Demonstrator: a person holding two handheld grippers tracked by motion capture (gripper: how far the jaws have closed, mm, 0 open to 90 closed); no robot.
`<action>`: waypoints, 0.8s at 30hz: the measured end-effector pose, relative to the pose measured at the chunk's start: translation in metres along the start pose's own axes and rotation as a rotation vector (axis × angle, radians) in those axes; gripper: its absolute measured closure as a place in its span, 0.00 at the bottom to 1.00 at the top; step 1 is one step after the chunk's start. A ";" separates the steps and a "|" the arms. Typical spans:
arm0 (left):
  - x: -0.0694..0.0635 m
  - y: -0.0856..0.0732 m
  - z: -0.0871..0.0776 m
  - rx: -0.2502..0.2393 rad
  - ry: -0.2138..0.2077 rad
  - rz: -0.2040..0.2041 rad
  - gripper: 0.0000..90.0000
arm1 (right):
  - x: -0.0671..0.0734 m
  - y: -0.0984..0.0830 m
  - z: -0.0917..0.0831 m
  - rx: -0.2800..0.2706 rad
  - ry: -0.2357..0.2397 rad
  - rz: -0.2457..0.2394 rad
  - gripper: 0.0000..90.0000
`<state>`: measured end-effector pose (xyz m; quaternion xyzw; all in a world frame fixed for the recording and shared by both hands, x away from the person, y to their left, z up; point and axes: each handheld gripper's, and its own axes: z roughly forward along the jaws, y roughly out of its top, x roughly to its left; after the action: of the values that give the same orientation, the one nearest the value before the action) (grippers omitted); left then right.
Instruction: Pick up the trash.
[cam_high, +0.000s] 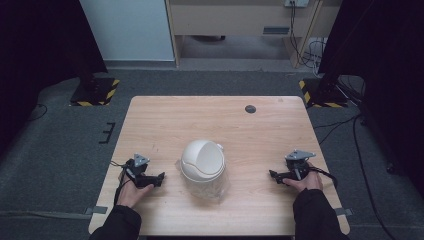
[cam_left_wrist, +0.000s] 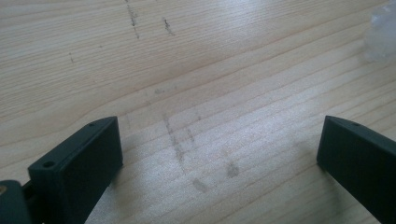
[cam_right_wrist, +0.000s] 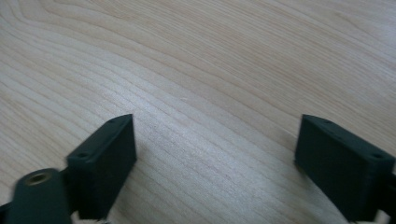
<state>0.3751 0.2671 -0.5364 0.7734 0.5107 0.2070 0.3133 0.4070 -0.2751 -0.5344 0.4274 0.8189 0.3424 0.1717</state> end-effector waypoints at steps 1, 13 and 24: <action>0.000 0.000 0.000 0.000 0.000 0.000 0.00 | -0.001 0.001 -0.001 0.006 -0.001 -0.001 0.24; 0.000 0.000 0.000 0.000 0.000 0.000 0.00 | 0.002 0.013 -0.011 -0.080 0.000 -0.005 0.30; 0.000 0.000 0.000 0.000 0.000 0.000 0.00 | 0.008 0.027 -0.021 -0.170 0.012 0.011 0.31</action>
<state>0.3749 0.2669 -0.5364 0.7734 0.5108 0.2071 0.3132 0.4061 -0.2670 -0.5002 0.4140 0.7855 0.4141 0.2004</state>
